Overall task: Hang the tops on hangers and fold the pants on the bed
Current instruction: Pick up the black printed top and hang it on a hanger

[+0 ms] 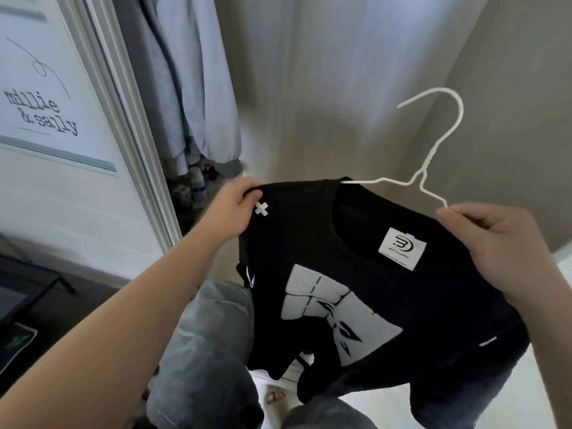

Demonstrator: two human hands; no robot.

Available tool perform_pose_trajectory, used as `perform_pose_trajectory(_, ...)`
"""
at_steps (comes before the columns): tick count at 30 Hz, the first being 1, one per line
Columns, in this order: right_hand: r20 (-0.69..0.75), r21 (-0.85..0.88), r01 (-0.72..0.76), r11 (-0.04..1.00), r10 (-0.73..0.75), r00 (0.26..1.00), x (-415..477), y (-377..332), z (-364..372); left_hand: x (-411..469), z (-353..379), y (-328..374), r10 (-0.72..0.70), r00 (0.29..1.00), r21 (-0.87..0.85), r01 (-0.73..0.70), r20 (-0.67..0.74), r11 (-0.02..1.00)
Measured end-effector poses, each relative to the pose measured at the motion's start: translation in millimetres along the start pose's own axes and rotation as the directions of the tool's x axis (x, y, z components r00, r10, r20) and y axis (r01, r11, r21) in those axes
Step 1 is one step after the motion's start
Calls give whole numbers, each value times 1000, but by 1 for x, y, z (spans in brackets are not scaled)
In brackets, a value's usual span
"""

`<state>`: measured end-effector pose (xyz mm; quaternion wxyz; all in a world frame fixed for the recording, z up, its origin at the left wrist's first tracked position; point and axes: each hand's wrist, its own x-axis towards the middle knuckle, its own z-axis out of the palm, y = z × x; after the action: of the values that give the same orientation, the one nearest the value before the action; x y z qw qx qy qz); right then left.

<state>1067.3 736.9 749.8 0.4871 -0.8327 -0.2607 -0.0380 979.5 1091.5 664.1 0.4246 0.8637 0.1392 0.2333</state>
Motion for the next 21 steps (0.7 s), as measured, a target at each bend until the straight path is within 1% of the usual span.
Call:
perform_pose_trajectory(4, -92, 47, 8, 999, -4, 996, 22, -28, -5, 60, -2, 29, 5, 997, -79, -10, -73, 997)
perform_pose_trajectory(6, -123, 114, -23, 993, 37, 992, 40, -46, -9, 93, -5, 50, 21, 993, -82, -31, -120, 996)
perform_pose_trajectory(9, -96, 259, -135, 956, 164, 982, 66, -74, -16, 136, -11, 83, 70, 985, -80, -84, -160, 993)
perform_pose_trajectory(12, -59, 418, -176, 891, 220, 974, 95, -95, -23, 156, -15, 119, 155, 982, -85, -164, -111, 983)
perform_pose_trajectory(16, -26, 582, -135, 802, 184, 983, 142, -129, -18, 165, -22, 162, 240, 971, -164, -234, 12, 958)
perform_pose_trajectory(21, -108, 580, 35, 814, 34, 994, 220, -184, -14, 168, -48, 209, 336, 940, -178, -321, 61, 930)
